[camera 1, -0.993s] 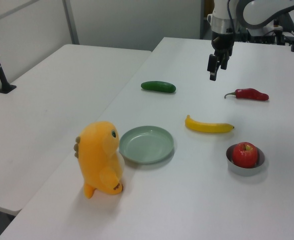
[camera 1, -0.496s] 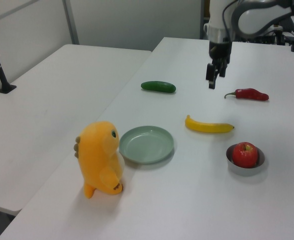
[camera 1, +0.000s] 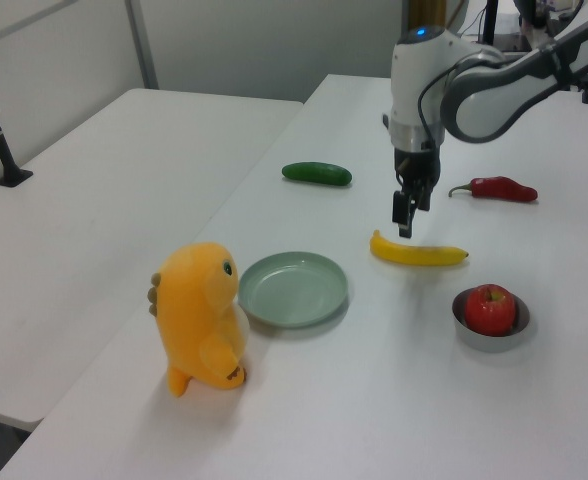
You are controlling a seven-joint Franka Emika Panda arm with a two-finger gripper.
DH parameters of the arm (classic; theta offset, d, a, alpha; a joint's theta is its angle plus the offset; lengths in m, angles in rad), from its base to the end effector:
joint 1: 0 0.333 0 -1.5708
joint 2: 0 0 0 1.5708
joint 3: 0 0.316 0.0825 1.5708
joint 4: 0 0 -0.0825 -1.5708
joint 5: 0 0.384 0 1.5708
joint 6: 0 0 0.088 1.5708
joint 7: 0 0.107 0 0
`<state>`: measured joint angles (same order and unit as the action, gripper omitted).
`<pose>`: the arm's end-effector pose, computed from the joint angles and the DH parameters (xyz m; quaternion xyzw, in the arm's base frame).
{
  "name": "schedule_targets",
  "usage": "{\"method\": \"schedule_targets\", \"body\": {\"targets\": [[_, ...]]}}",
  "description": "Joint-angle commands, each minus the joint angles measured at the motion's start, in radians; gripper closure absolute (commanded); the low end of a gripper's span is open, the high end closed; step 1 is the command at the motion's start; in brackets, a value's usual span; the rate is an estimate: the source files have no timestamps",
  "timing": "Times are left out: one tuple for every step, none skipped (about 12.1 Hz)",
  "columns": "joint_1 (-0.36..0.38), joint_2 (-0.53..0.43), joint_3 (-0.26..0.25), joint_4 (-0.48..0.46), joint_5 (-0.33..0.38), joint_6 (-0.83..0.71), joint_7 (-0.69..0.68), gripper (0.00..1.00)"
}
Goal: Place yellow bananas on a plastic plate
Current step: 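Move the open gripper down over the yellow banana's stem end, then close the gripper on the banana's stem end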
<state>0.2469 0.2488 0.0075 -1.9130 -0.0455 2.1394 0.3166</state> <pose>0.5892 0.1510 0.3646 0.9996 -0.0187 -0.0056 0.0205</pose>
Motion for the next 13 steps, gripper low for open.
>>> {"method": "schedule_targets", "body": {"targets": [[0.014, 0.073, 0.020, 0.020, -0.016, 0.034, 0.035, 0.00], [0.012, 0.092, 0.028, 0.023, -0.026, 0.046, 0.036, 0.00], [0.012, 0.114, 0.035, 0.041, -0.039, 0.045, 0.044, 0.00], [0.011, 0.127, 0.035, 0.045, -0.057, 0.048, 0.058, 0.00], [0.011, 0.135, 0.037, 0.046, -0.080, 0.046, 0.061, 0.00], [0.014, 0.144, 0.038, 0.045, -0.112, 0.048, 0.061, 0.33], [0.012, 0.147, 0.052, 0.043, -0.149, 0.043, 0.059, 0.77], [0.005, 0.145, 0.075, 0.040, -0.177, 0.043, 0.061, 1.00], [0.003, 0.145, 0.077, 0.042, -0.178, 0.043, 0.062, 1.00], [0.003, 0.145, 0.077, 0.043, -0.182, 0.040, 0.062, 1.00], [0.003, 0.141, 0.077, 0.045, -0.182, 0.039, 0.062, 1.00], [0.002, 0.139, 0.077, 0.049, -0.182, 0.039, 0.062, 1.00], [0.002, 0.136, 0.077, 0.051, -0.182, 0.039, 0.062, 1.00]]}}
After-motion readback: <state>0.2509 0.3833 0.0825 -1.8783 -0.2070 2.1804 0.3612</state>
